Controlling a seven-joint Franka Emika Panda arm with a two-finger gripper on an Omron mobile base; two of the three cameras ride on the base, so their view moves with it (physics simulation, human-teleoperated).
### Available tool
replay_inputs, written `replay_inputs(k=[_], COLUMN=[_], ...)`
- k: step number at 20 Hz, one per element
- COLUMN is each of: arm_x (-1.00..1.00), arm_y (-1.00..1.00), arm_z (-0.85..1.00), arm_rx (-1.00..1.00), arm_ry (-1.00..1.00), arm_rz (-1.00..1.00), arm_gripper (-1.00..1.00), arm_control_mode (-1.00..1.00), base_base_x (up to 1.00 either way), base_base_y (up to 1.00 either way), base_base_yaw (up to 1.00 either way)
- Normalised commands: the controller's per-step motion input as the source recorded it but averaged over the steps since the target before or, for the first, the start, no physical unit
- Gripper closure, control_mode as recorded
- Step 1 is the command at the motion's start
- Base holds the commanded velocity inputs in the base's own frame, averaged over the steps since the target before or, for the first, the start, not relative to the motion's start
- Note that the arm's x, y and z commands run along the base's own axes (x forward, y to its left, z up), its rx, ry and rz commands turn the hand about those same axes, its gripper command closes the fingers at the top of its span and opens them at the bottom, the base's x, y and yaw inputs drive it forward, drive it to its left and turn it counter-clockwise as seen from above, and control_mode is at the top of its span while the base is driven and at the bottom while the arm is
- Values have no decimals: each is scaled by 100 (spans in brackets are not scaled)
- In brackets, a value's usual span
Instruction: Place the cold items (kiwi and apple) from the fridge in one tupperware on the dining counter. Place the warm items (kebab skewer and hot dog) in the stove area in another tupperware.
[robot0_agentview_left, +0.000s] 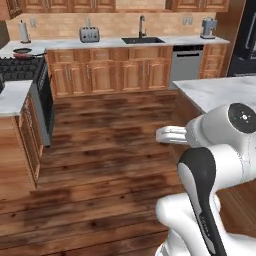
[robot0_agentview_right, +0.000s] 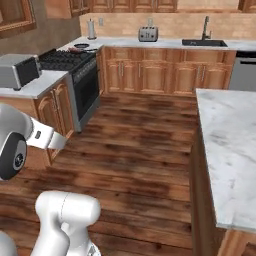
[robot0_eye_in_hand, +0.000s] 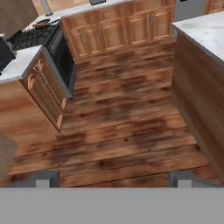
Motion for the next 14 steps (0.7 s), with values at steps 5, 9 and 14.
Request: replay_inputs(k=[5, 9, 14], arm_x=[0, 0, 0], arm_y=[0, 0, 0], arm_z=[0, 0, 0], arm_rx=[0, 0, 0], arm_ry=[0, 0, 0], arm_rz=[0, 0, 0], arm_gripper=[-100, -100, -100], arm_control_mode=[100, 100, 100], base_base_x=[86, 82, 64], base_base_y=[33, 27, -26], base_base_yaw=[90, 87, 56])
